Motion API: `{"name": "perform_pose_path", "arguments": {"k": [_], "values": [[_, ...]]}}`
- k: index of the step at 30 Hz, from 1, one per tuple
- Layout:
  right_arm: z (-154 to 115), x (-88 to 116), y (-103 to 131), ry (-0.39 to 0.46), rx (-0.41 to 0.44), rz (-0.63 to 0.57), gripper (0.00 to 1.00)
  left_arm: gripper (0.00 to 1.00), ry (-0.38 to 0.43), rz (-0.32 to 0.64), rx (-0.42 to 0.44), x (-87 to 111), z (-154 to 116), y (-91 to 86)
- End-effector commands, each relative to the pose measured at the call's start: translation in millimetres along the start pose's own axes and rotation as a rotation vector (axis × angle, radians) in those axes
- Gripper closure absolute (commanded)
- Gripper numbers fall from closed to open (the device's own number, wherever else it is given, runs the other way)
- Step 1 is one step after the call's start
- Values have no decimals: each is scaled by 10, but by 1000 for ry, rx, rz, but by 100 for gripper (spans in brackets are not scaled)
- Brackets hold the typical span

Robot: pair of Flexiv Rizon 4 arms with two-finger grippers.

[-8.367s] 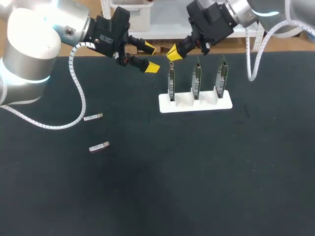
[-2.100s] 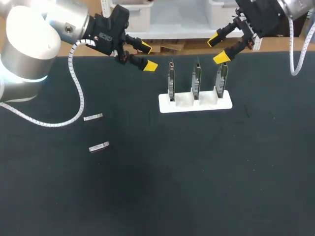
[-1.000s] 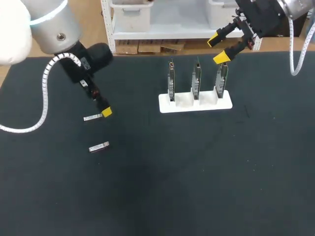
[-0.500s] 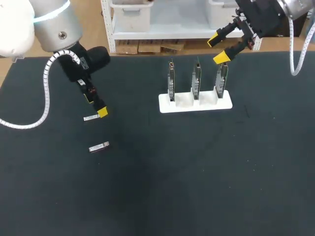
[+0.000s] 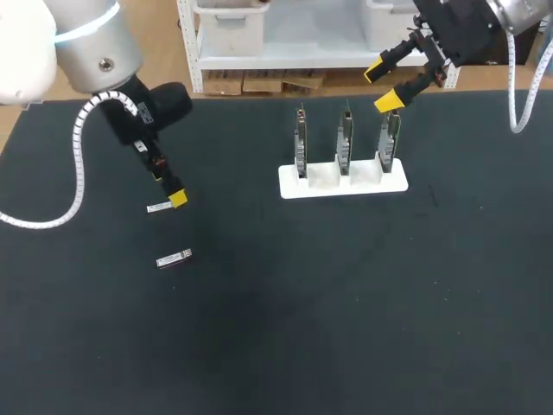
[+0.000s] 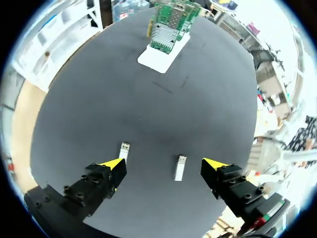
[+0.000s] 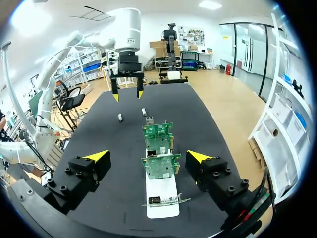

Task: Pick up the optical module with the left hand, and insert it into the network port with the right hand.

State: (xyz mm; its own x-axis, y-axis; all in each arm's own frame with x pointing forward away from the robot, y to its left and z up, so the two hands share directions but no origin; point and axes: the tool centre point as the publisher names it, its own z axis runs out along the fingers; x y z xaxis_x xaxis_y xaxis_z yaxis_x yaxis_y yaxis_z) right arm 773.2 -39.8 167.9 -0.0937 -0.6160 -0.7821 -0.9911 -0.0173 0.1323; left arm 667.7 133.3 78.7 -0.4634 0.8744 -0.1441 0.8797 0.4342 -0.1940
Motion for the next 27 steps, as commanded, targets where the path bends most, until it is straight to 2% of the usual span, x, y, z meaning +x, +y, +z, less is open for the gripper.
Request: {"name": "perform_pose_path", "arguments": {"k": [1,5,13,18,27], "values": [[1,3,15,0,4,-1,0,0,69,30,-20,-129,17,18],[1,3,15,0,4,-1,0,0,99,54,-28,-58,69,54],[1,3,15,0,4,-1,0,0,173,115,-74,234,232,118],[1,3,15,0,4,-1,0,0,162,155,-100,356,265,137],[1,3,15,0,4,-1,0,0,160,149,-121,513,382,274]]}}
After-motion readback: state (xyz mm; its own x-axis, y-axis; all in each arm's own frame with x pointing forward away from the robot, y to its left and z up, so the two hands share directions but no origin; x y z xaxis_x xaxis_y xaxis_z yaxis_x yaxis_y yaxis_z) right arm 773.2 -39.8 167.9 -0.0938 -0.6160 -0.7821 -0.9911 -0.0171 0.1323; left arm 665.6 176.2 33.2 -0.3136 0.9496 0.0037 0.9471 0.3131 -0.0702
